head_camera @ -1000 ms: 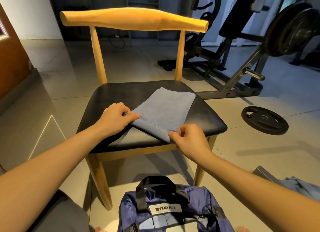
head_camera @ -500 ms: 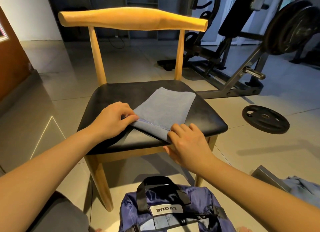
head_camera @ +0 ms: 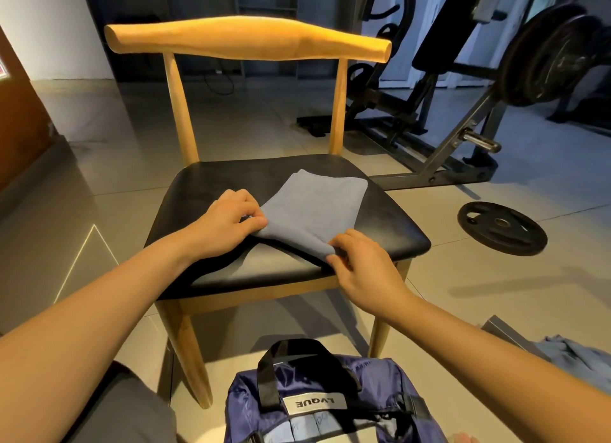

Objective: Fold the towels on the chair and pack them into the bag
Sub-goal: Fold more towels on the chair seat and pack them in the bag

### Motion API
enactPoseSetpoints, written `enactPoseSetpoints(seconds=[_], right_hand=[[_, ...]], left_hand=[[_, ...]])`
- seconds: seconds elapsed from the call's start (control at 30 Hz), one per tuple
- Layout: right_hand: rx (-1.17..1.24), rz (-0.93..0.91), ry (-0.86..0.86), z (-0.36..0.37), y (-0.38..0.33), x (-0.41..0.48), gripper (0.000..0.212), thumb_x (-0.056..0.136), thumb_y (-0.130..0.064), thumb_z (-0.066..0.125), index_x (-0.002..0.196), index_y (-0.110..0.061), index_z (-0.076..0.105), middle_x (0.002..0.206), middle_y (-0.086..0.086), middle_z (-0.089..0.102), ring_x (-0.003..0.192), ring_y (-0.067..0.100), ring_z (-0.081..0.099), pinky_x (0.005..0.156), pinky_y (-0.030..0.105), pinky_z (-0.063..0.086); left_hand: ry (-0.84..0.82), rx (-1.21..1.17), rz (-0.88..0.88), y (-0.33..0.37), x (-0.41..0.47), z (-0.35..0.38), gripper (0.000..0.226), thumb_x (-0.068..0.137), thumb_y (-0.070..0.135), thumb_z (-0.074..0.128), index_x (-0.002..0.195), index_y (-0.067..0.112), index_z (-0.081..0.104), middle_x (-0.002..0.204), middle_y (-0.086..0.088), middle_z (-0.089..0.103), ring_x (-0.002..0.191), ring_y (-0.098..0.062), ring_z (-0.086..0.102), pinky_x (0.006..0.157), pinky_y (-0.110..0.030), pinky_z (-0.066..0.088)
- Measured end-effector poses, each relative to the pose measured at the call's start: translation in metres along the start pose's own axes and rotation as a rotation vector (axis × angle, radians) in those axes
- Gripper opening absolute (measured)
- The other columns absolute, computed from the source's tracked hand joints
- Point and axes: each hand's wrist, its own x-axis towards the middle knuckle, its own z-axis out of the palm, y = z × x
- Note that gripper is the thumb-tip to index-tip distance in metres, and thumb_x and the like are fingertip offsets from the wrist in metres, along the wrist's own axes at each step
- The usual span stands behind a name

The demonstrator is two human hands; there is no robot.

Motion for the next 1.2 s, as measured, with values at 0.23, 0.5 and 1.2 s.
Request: enactPoseSetpoints(seconds=[0.23, 0.5, 1.2], right_hand=[[0.103, 0.286, -0.135, -0.012, 0.007, 0.027, 0.032, 0.098, -0.021, 0.053, 0.084, 0.006, 0.061, 0.081, 0.026, 0.063, 0.078, 0.039, 0.059, 0.061, 0.039, 0.041], [-0.306, -0.143, 0.108, -0.012, 0.008, 0.026, 0.011, 0.087, -0.017, 0.071, 0.096, -0.015, 0.065, 0.094, 0.003, 0.057, 0.083, 0.023, 0.051, 0.065, 0.036, 0.043], [0.065, 0.117, -0.081, -0.025, 0.027, 0.04, 0.009, 0.103, -0.028, 0.048, 0.111, -0.029, 0.052, 0.095, -0.002, 0.063, 0.09, 0.02, 0.057, 0.079, 0.043, 0.053]], left_hand=[[0.038, 0.059, -0.081, 0.007, 0.021, 0.008, 0.063, 0.1, 0.054, 0.047, 0.076, -0.001, 0.064, 0.095, -0.014, 0.06, 0.093, -0.027, 0.051, 0.091, -0.052, 0.047], [0.282, -0.021, 0.047, 0.007, 0.021, 0.015, 0.018, 0.088, 0.037, 0.077, 0.077, 0.026, 0.068, 0.083, 0.011, 0.061, 0.084, -0.012, 0.054, 0.074, -0.036, 0.047], [-0.068, -0.263, -0.124, 0.016, 0.013, 0.002, 0.04, 0.097, 0.046, 0.062, 0.083, 0.01, 0.07, 0.08, -0.013, 0.062, 0.074, -0.023, 0.056, 0.074, -0.036, 0.045]])
